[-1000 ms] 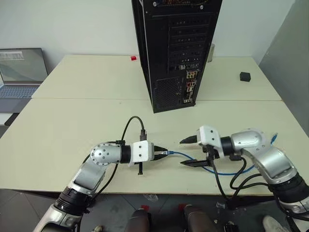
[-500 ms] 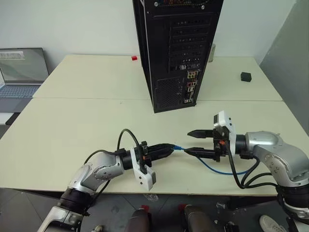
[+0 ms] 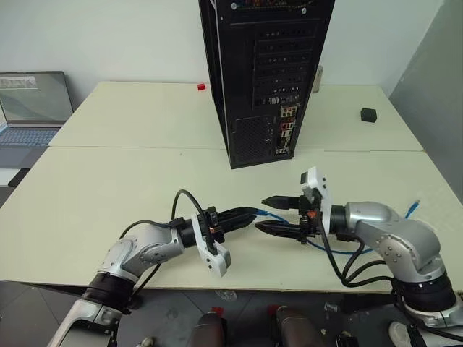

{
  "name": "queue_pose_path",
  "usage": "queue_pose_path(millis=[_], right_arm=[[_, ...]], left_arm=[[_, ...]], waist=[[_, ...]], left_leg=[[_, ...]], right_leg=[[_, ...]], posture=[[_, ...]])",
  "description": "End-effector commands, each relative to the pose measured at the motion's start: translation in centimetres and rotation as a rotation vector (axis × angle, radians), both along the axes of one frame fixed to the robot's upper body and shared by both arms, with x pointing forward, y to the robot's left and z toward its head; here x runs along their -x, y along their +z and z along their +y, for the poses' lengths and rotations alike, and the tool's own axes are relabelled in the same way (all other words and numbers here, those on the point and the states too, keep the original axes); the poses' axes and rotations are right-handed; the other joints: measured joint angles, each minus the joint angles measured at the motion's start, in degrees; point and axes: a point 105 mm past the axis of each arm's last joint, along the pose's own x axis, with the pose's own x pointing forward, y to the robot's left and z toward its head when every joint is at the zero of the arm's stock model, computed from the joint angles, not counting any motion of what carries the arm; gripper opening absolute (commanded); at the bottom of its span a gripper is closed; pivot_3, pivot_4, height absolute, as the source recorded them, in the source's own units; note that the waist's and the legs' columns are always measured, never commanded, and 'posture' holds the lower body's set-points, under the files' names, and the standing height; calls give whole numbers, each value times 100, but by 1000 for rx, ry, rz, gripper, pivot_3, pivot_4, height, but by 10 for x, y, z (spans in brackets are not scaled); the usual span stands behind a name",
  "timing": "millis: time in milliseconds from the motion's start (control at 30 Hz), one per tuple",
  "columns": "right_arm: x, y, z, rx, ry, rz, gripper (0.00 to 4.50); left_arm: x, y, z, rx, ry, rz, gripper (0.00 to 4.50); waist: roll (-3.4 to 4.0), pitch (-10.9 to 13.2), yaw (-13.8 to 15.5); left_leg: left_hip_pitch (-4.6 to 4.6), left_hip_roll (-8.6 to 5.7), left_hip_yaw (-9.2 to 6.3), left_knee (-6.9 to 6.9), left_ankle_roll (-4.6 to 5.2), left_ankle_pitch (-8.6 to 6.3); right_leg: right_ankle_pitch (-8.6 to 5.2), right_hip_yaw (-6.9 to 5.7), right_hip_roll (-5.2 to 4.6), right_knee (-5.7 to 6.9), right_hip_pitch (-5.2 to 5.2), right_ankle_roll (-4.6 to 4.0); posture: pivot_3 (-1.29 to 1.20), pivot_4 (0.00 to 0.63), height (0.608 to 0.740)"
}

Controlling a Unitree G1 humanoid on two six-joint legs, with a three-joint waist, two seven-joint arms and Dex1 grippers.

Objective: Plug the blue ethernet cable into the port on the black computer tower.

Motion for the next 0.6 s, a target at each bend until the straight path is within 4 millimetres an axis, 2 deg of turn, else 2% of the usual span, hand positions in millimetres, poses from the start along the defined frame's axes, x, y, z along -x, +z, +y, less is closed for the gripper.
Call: queue_pose_path(millis=[33, 267, 400, 433, 600], right_arm=[[-3, 5, 1, -13, -9, -32, 3630], [-8, 3, 0, -26, -19, -13, 3630], [-12, 1, -1, -23, -31, -10, 2890], [-12, 1, -1, -23, -32, -11, 2535], [-13, 2, -1, -25, -29, -12, 1428]], left_arm=[[0, 9, 0, 26, -2, -31, 280], [-1, 10, 0, 30, 4, -36, 280], [-3, 12, 1, 34, 12, -43, 280], [-3, 12, 1, 34, 12, -44, 280], [-2, 11, 0, 36, 10, -45, 280]], waist=[[0, 0, 0], [0, 0, -1], [0, 0, -1], [0, 0, -1], [0, 0, -1]], left_leg=[[0, 0, 0, 0, 0, 0], [0, 1, 0, 0, 0, 0], [0, 0, 0, 0, 0, 0], [0, 0, 0, 0, 0, 0], [0, 0, 0, 0, 0, 0]], right_leg=[[0, 0, 0, 0, 0, 0], [0, 0, 0, 0, 0, 0], [0, 0, 0, 1, 0, 0], [0, 0, 0, 1, 0, 0], [0, -1, 0, 1, 0, 0]], posture=[[0, 150, 740], [0, 150, 740], [0, 150, 740], [0, 150, 740], [0, 150, 740]])
